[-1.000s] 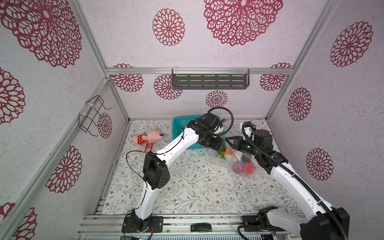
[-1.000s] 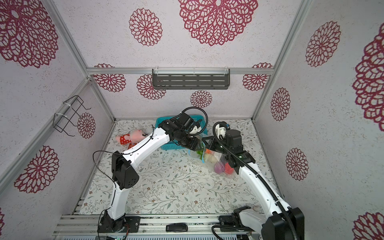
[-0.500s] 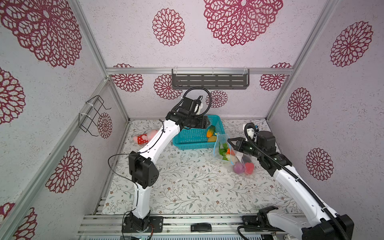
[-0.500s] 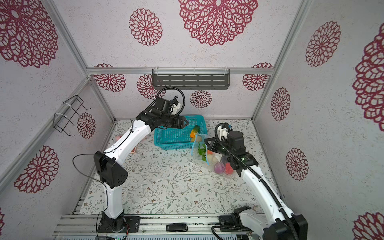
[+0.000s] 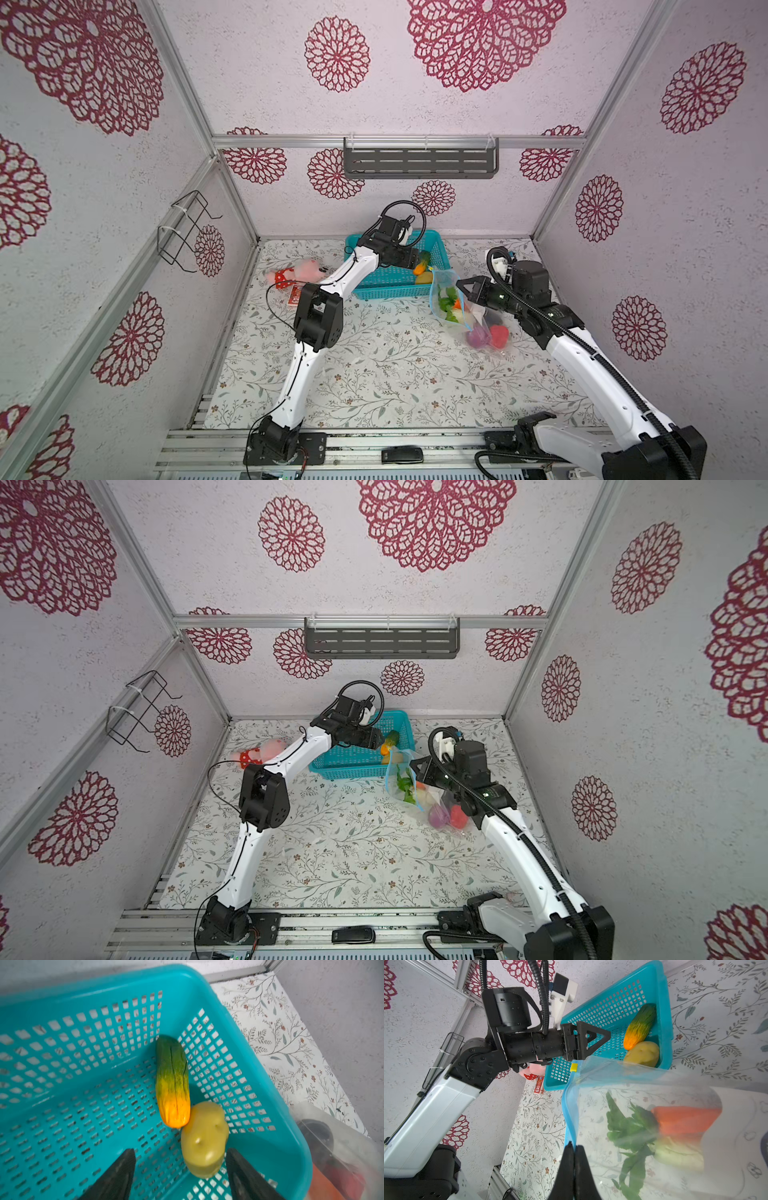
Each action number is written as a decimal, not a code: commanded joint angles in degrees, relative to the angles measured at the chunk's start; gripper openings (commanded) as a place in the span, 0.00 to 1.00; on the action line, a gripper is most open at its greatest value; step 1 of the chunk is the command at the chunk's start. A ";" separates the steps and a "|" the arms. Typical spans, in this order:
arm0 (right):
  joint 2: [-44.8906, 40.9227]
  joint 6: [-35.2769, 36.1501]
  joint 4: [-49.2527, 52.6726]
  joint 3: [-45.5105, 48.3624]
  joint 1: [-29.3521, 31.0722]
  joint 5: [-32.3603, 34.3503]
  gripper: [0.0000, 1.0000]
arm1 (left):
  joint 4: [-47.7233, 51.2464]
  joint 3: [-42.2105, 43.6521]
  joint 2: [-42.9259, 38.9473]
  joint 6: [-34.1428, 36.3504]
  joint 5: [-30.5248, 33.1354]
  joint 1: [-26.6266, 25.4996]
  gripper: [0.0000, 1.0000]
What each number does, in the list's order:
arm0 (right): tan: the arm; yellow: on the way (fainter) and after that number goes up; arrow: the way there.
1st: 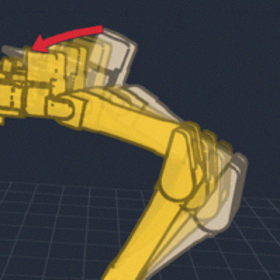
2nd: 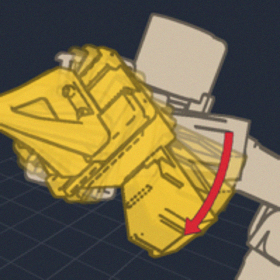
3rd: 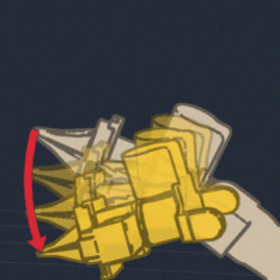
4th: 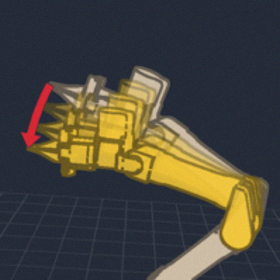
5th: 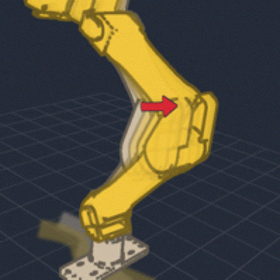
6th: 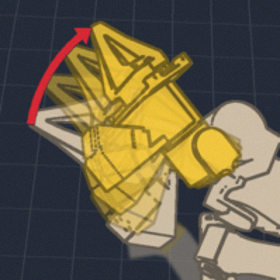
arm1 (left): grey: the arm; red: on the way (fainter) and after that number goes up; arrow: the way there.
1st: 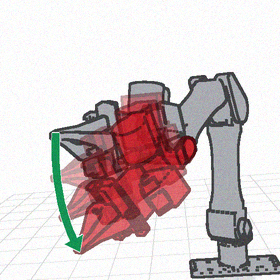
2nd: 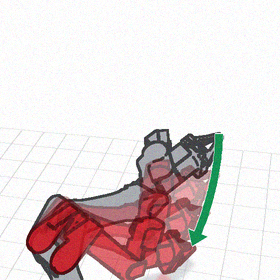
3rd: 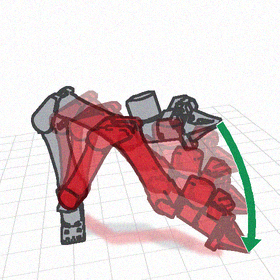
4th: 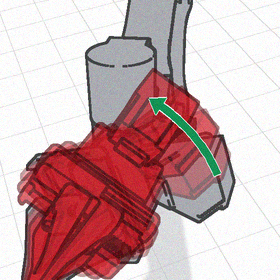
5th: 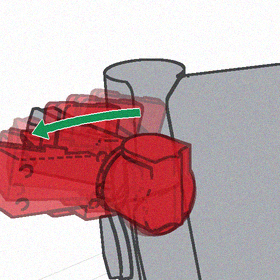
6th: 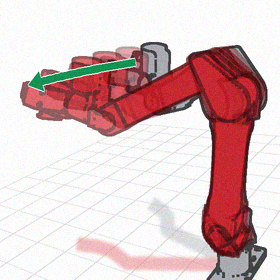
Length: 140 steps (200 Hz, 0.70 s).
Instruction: Place the food in the zip-top bag and seal the zipper
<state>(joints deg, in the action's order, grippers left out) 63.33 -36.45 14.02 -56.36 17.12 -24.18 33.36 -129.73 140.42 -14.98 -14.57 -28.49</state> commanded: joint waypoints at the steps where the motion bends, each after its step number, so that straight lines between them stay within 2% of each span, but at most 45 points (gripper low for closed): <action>1: 0.05 0.93 -0.31 -1.69 -0.28 0.86 0.00 | -10.51 -1.85 2.71 1.63 -0.21 0.18 0.75; 34: 0.33 0.78 -0.73 -1.74 -0.18 0.79 0.00 | -15.63 -4.20 7.30 1.18 0.16 0.04 0.75; 82: 0.39 1.27 -0.30 -1.74 -0.47 1.16 0.00 | -17.19 -8.16 12.66 -0.01 0.95 -0.82 0.76; 116: 1.11 1.24 -1.20 -1.40 -0.95 0.48 0.00 | -17.29 -8.32 14.09 0.44 2.54 -1.39 0.84; 140: 1.18 1.05 -2.16 -0.61 -1.26 -0.10 0.00 | -15.57 -10.27 15.12 1.47 1.06 -1.64 0.87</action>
<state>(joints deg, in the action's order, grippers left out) 64.58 -36.42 13.96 -56.36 16.40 -24.03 18.72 -137.25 154.32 -14.90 -12.78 -29.45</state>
